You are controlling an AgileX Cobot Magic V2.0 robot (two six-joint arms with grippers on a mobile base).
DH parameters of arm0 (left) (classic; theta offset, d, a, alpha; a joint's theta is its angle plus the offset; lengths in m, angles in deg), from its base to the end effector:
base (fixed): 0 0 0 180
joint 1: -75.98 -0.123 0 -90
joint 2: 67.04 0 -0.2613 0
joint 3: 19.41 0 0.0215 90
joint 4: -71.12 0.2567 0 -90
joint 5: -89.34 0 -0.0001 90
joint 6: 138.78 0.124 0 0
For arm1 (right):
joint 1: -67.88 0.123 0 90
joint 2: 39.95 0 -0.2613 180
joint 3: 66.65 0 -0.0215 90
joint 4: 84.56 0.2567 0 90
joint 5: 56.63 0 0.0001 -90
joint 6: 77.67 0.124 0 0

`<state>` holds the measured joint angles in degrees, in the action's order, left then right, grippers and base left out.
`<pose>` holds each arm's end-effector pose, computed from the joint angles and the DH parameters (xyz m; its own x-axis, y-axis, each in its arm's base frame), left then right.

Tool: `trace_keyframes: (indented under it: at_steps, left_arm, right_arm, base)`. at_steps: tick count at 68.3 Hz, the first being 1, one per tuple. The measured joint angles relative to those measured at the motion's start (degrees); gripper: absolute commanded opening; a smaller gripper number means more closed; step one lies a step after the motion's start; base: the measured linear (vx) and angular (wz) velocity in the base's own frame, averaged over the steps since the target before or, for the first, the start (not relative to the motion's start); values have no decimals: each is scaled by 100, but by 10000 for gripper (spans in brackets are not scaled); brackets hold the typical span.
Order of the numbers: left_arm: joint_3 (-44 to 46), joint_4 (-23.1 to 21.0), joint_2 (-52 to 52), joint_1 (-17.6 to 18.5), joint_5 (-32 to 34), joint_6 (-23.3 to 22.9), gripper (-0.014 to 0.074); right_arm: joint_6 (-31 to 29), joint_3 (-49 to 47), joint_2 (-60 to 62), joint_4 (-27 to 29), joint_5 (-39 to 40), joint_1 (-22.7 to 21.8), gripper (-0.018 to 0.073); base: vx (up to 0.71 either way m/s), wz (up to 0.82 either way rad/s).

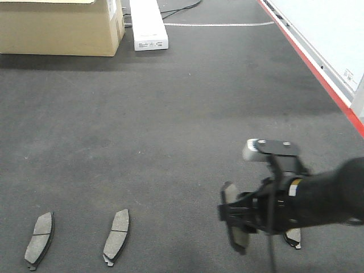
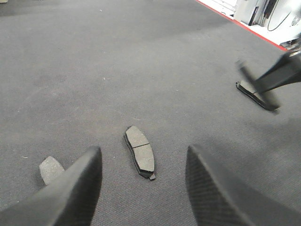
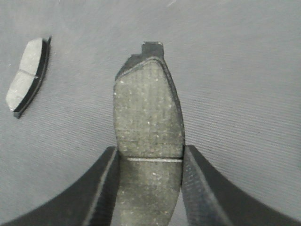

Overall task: Move and align brake pads A on conveyor
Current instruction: 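Lower the right gripper's pad onto the belt beside the other pad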

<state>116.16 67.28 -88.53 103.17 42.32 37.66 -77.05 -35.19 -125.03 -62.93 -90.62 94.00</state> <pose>0.0831 -0.0495 0.2949 -0.3972 0.0832 -0.9139 0.4564 0.8819 -0.1181 0.2401 0.1462 0.1842 -0.8956 -0.0876 -0.4361 -0.2517 0.9082 0.3345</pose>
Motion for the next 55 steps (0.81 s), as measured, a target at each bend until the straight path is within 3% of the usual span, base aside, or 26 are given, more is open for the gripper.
trace_keyframes:
  at_steps: [11, 32, 41, 55]
  left_arm:
    - [0, 0, 0, 0, 0, 0, 398]
    - [0, 0, 0, 0, 0, 0, 398]
    - [0, 0, 0, 0, 0, 0, 398]
    - [0, 0, 0, 0, 0, 0, 398]
  right_arm:
    - [951, -360, -800, -659, 120, 286, 79]
    - [3456, -961, -1864, -2760, -361, 651, 90]
    - [3763, -1167, -2178, -2889, -491, 657, 135]
    - [3686, -1358, -2513, -2845, -582, 657, 278]
  base:
    - [0, 0]
    - [0, 0]
    - [0, 0]
    - [0, 0]
